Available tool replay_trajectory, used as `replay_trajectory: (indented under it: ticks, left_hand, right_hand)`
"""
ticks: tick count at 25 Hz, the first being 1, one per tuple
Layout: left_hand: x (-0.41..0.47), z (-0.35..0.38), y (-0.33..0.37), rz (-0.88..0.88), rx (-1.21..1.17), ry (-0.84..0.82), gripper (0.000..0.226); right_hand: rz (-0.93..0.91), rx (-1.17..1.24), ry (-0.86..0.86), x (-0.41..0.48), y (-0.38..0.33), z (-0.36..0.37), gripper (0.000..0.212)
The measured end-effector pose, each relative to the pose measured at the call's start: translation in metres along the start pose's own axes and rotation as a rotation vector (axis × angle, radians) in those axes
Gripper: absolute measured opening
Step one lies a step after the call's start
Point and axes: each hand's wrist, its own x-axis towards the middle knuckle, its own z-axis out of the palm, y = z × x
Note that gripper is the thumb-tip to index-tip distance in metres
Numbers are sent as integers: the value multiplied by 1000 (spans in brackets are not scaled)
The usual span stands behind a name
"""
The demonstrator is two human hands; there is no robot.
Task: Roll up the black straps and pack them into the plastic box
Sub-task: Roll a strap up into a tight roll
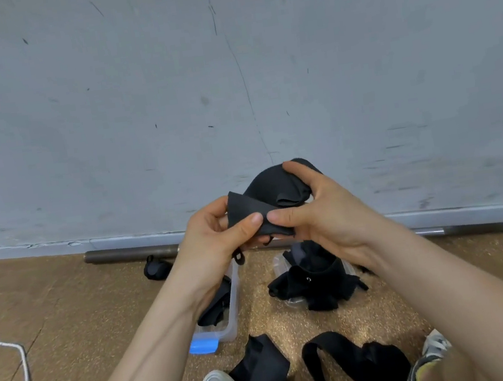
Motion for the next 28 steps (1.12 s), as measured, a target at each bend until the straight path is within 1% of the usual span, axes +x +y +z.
replay_trajectory:
  ticks: [3,5,7,9,11,14,16,19,22,25,28]
  left_hand:
    - [-1,-3,5,0,94,8,43]
    - [-3,-6,9,6,124,37,49]
    - [-5,-7,12,48,124,22,50]
    - [-8,-6,14,105,132,-3,38]
    - [-8,-4,13,137,150,22,23]
    - [-7,-4,12,135,204,42,15]
    - [-5,-5,12,127,228,49,14]
    - [-3,-3,12,121,224,102,18]
    - [-4,3,11,126,160,156,21]
    - [-3,7,12,153,138,224,16]
    - [-2,10,10,193,171,280,13]
  right_hand:
    - [-43,40,83,6,-1,1,99]
    - [-57,49,111,7,-4,1,95]
    - [-66,42,116,5,-7,4,94]
    - [-74,36,94,4,-7,7,94]
    - [-67,33,68,2,-7,10,94]
    - [-68,13,63,2,-4,11,95]
    - [-101,-55,104,3,-3,10,97]
    - [-178,-158,147,2,-6,9,101]
    - [-221,-214,170,0,-7,9,93]
    - [-239,-237,179,0,-6,10,89]
    - [-233,-224,157,-2,-6,11,102]
